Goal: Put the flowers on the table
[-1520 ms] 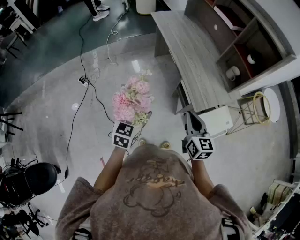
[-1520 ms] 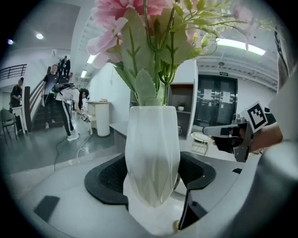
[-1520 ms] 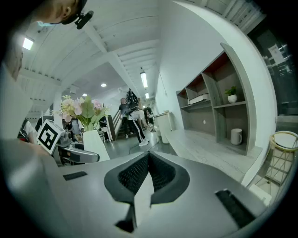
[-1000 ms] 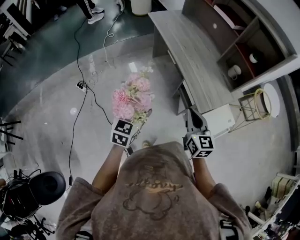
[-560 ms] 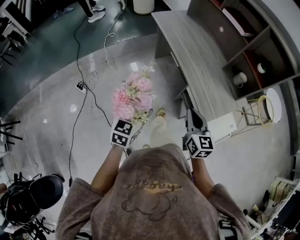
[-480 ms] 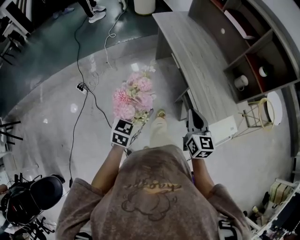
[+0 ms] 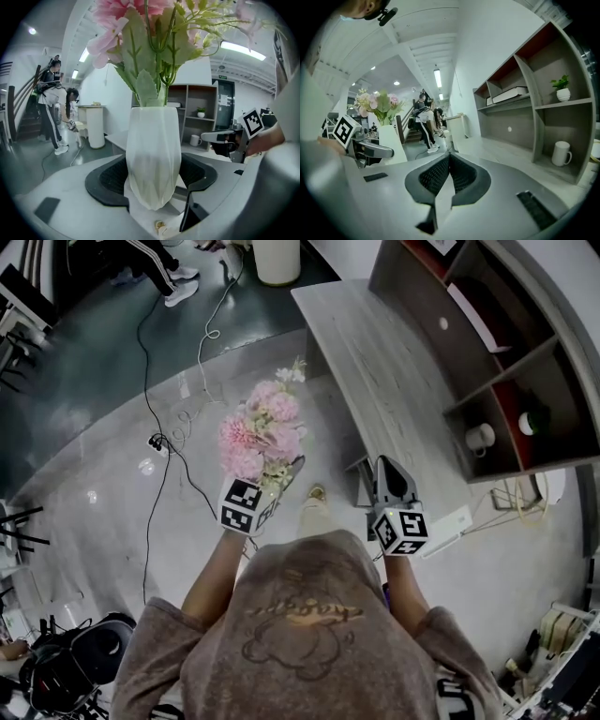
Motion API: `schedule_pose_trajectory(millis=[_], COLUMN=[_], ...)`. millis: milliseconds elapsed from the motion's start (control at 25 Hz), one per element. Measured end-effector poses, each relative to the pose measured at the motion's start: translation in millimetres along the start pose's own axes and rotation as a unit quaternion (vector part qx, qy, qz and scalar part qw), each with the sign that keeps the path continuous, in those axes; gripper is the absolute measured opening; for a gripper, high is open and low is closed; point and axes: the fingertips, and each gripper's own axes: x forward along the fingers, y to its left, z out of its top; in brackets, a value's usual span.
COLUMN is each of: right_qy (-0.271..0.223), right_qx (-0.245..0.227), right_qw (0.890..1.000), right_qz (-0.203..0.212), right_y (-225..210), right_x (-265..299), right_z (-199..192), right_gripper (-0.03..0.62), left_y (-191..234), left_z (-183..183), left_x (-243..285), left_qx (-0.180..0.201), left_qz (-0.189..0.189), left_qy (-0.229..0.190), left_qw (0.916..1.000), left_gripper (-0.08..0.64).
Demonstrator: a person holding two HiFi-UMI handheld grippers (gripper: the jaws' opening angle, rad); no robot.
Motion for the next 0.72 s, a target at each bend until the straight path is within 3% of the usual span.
schedule_pose_trajectory(millis=[320, 440, 720], right_qy=[-0.005, -0.004, -0.010], right_qx=[0.004, 0.002, 0.005], right_qw=[1.000, 1.000, 1.000], right_qz=[-0.008, -0.008, -0.016], right_y=[-53.8, -68.9, -65.3], right_x=[64.2, 85.0, 93.9], right_z=[36.3, 44.0, 45.9], right_gripper=[-0.012, -0.012, -0.012], left_y=[38.0, 50.0, 55.0], left_z=[56.4, 75.7, 87.8], left_x=[76.5, 99.1, 107.6], left_qx=[0.016, 0.002, 0.011], left_qz=[0.000, -0.001, -0.023], left_qy=[-0.013, -0.029, -0.040], left_qw=[0.9998, 0.9996, 0.9989], left_gripper=[0.345, 0.345, 0.345])
